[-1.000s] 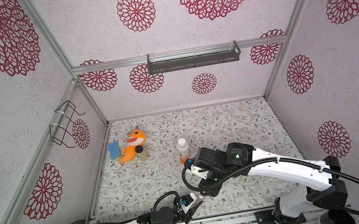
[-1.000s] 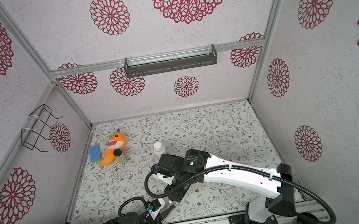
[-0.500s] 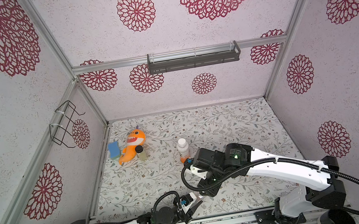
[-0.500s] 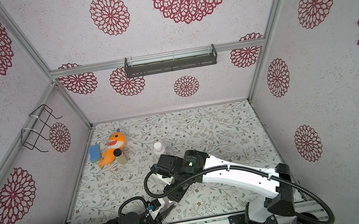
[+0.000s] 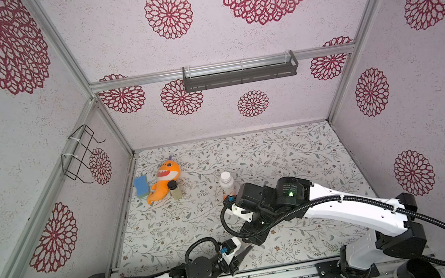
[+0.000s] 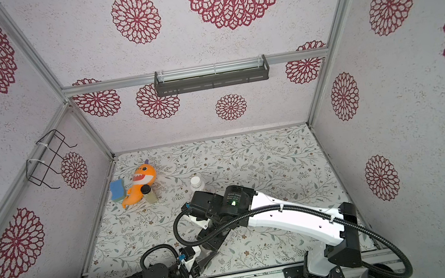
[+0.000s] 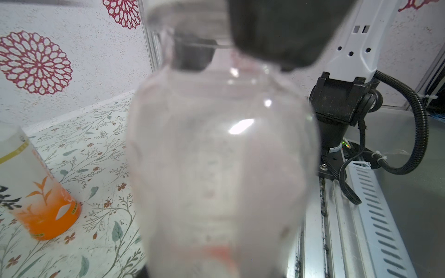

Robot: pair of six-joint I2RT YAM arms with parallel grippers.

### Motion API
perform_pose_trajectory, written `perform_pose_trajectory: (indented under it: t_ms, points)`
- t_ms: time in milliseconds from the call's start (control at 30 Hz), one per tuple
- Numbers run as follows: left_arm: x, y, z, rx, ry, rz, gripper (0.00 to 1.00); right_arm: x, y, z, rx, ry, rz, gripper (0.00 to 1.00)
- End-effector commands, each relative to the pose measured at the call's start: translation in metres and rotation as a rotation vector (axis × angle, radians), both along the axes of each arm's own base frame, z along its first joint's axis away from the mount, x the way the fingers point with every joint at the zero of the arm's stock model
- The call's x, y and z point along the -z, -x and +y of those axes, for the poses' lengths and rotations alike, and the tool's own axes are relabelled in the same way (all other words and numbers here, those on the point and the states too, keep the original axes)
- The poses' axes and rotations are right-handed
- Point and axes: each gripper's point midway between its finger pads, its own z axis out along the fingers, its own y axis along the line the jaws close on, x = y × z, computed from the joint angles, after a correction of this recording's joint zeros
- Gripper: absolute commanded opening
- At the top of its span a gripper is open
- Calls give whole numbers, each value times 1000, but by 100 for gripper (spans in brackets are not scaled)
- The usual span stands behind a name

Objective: Screw on the bottle caps
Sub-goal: Close the bottle cap on the plastic bottle.

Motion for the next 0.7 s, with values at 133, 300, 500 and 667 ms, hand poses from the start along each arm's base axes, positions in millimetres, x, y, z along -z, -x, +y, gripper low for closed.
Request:
perform_pose_trajectory:
  t_ms: [133, 300, 500, 667]
  points:
    - [-17, -2, -1, -6, 64, -19, 38, -15, 2, -6, -25, 13, -34, 61]
    - [-17, -1, -2, 1, 62, -17, 38, -26, 2, -7, -44, 1, -54, 65]
    - [-17, 0, -3, 8, 68, -14, 38, -49, -4, -13, -51, -19, -120, 69]
    - [-23, 1, -3, 11, 93, -18, 38, -73, -11, -23, -34, -63, -182, 72]
